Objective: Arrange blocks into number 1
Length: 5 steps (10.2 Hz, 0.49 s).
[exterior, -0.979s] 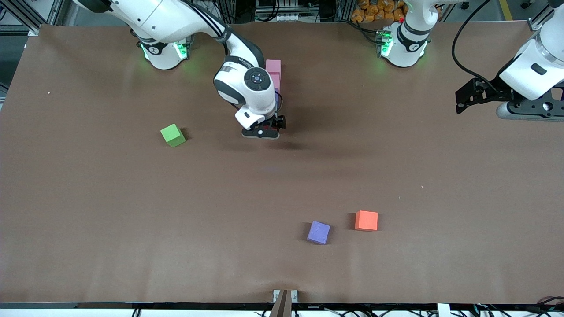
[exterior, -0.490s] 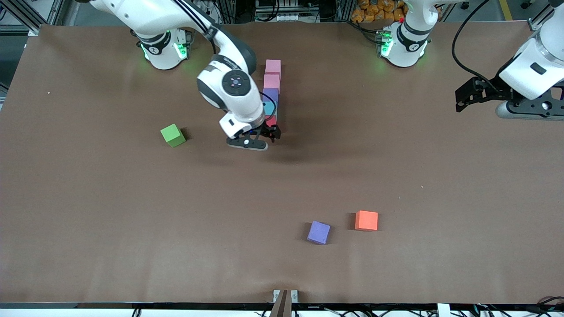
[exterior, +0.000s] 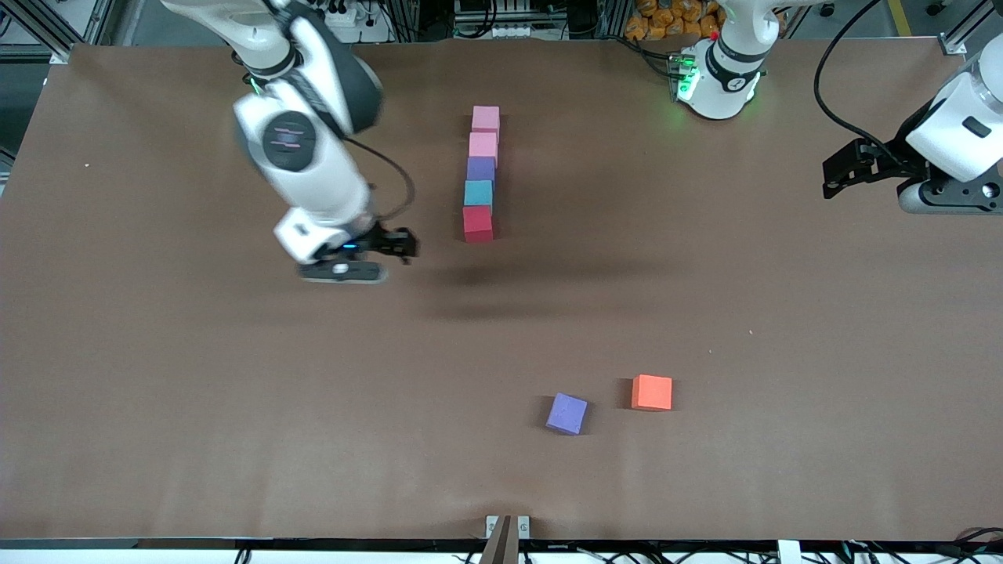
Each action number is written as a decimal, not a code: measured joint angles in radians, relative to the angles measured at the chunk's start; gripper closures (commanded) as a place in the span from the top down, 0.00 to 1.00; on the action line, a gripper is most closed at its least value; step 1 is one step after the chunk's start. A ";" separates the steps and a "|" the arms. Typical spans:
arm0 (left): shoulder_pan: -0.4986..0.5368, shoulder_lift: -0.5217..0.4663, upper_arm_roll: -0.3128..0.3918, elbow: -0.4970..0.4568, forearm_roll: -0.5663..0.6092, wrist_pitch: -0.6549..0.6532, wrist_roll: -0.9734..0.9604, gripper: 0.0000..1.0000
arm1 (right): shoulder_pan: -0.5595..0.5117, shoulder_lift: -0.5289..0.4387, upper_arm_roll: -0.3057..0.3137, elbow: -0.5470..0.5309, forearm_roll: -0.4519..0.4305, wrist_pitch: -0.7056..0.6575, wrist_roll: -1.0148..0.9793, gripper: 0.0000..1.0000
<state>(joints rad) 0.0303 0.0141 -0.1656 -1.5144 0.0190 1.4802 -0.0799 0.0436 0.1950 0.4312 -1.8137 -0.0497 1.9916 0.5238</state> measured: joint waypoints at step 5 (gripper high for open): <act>-0.086 -0.001 0.111 0.004 0.000 -0.012 0.001 1.00 | -0.066 -0.144 -0.326 0.138 0.050 -0.331 -0.385 1.00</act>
<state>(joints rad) -0.0560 0.0129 -0.0548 -1.5107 0.0190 1.4680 -0.0786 -0.0226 0.0508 0.1048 -1.6755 0.0005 1.6604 0.1384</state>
